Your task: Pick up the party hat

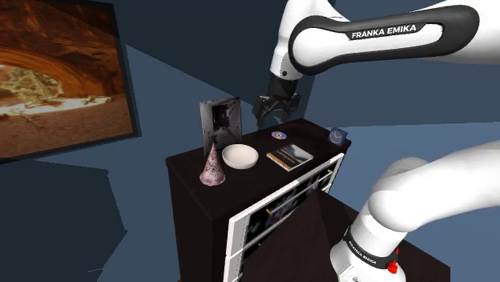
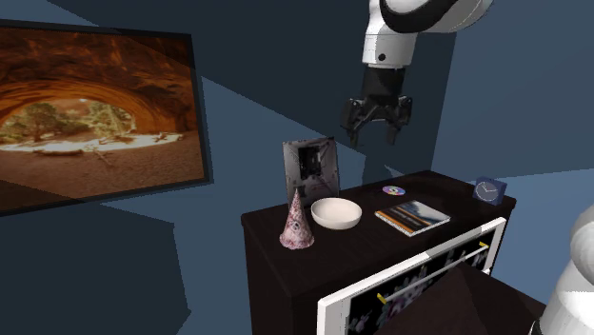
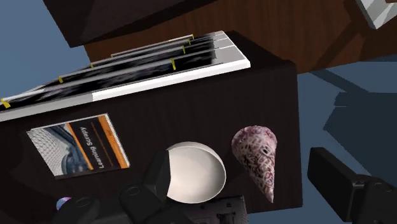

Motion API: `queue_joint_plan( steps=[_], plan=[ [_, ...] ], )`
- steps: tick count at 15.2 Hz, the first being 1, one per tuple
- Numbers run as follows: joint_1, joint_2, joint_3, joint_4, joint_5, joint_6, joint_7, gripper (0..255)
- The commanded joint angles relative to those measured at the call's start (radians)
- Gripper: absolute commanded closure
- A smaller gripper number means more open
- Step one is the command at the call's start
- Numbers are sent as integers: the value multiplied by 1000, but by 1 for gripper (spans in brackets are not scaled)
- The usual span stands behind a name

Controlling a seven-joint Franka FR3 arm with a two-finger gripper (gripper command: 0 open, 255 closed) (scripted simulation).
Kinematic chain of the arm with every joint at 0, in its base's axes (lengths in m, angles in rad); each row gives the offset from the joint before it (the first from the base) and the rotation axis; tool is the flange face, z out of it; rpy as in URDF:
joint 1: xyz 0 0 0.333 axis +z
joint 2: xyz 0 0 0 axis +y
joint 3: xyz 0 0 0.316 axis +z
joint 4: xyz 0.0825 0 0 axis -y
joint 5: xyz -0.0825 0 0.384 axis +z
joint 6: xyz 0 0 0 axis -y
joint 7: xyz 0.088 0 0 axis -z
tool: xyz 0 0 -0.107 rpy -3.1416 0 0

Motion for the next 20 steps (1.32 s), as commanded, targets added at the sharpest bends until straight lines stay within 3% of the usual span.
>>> queue_joint_plan(
  steps=[1, 6, 10, 15, 17, 20],
  plan=[
    [-25, 55, 55, -3, 3, 79, 112, 0],
    [-110, 223, 196, 31, -39, 247, 398, 0],
    [-202, 386, 308, 99, -144, 347, 659, 0],
    [-303, 623, 415, 234, -386, 396, 1040, 0],
    [-312, 724, 424, 302, -500, 386, 1193, 0],
    [-287, 868, 399, 415, -645, 352, 1395, 0]
  ],
)
